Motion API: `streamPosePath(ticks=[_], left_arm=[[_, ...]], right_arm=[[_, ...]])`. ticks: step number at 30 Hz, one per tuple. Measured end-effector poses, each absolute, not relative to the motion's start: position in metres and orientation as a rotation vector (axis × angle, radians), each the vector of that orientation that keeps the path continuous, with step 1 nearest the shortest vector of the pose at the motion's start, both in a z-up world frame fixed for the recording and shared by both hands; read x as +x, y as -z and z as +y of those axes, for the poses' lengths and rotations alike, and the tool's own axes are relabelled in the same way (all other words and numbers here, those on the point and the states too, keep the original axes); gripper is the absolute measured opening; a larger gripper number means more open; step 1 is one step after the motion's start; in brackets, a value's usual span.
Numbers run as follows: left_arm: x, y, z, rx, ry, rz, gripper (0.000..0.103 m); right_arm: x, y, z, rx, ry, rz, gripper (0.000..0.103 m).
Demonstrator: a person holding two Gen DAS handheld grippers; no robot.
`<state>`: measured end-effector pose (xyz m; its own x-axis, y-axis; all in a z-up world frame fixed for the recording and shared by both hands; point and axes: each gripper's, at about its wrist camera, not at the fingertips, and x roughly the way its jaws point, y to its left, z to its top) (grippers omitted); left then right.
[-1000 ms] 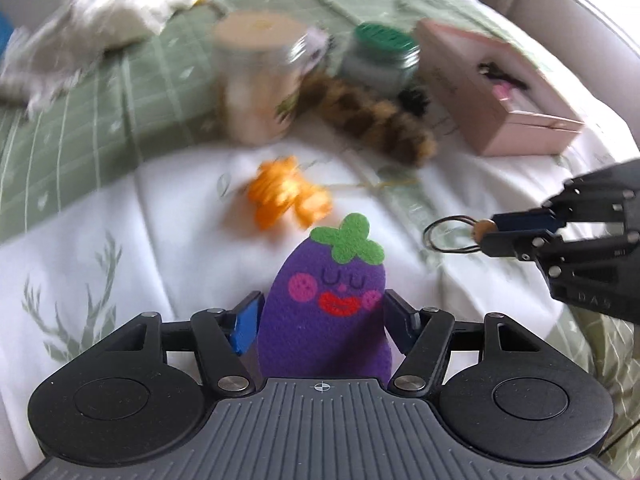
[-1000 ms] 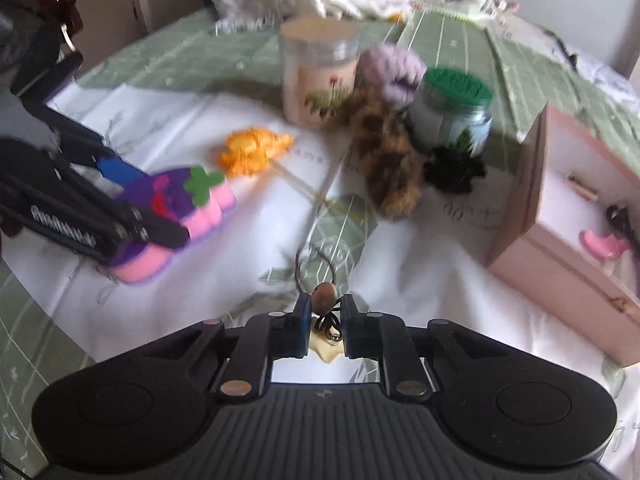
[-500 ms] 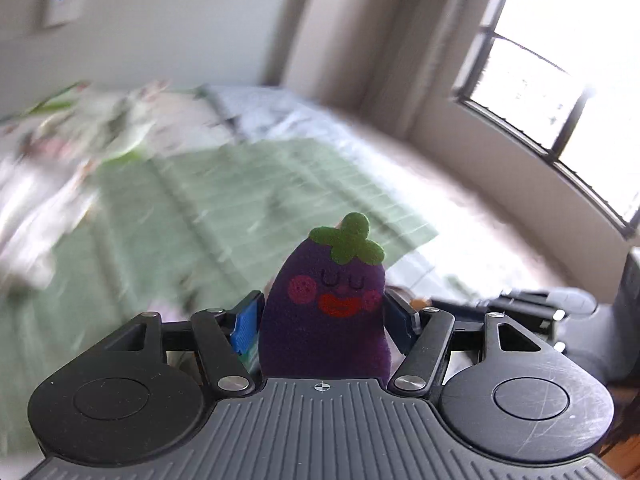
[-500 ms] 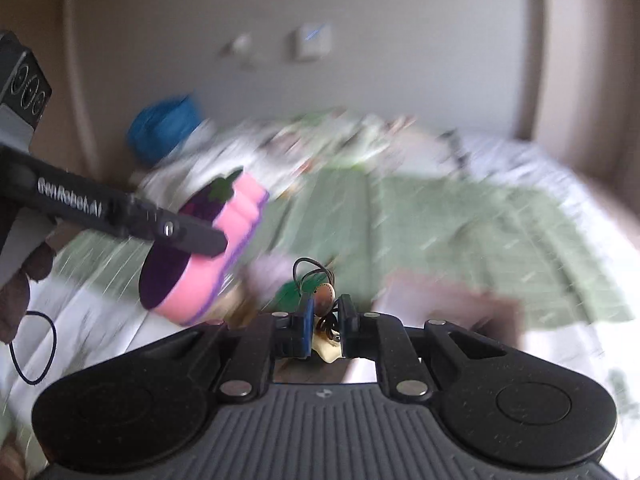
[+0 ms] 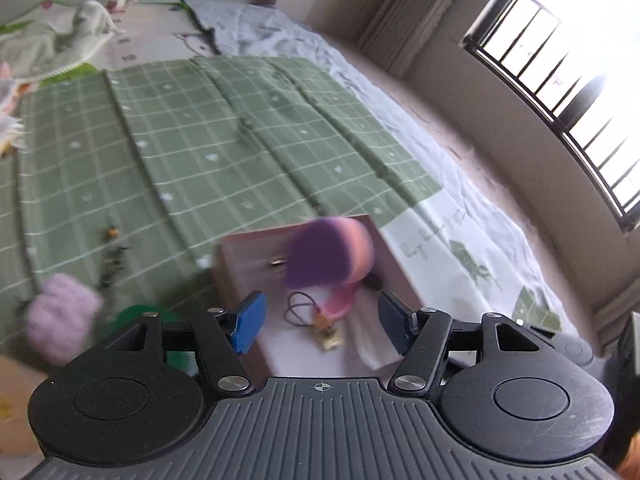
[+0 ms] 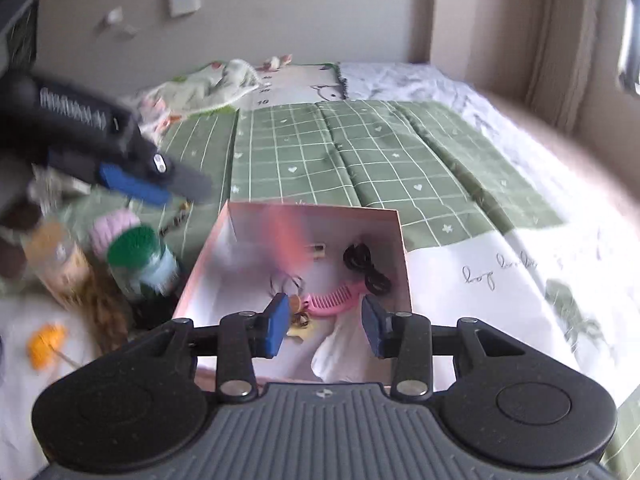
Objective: Organize soft objects
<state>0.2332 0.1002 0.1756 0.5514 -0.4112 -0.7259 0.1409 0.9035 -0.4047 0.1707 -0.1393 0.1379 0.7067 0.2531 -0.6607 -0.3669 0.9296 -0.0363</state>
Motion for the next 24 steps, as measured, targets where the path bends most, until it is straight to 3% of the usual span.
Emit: streamPosePath(ticks=[5, 9, 13, 17, 24], left_arm=[[0.177, -0.177, 0.156, -0.239, 0.263, 1.031, 0.067], [0.126, -0.162, 0.203, -0.246, 0.167, 1.139, 0.067], [0.089, -0.148, 0.232, -0.237, 0.13, 1.155, 0.067], [0.083, -0.128, 0.23, -0.218, 0.179, 1.141, 0.067], [0.135, -0.104, 0.197, -0.511, 0.049, 1.138, 0.067]], right_arm=[[0.148, -0.13, -0.122, -0.219, -0.421, 0.679, 0.041], [0.131, -0.127, -0.099, -0.275, -0.483, 0.651, 0.05], [0.11, -0.127, -0.07, -0.336, -0.559, 0.649, 0.051], [0.095, -0.125, -0.039, -0.382, -0.623, 0.673, 0.052], [0.066, -0.092, -0.001, -0.429, -0.7, 0.799, 0.052]])
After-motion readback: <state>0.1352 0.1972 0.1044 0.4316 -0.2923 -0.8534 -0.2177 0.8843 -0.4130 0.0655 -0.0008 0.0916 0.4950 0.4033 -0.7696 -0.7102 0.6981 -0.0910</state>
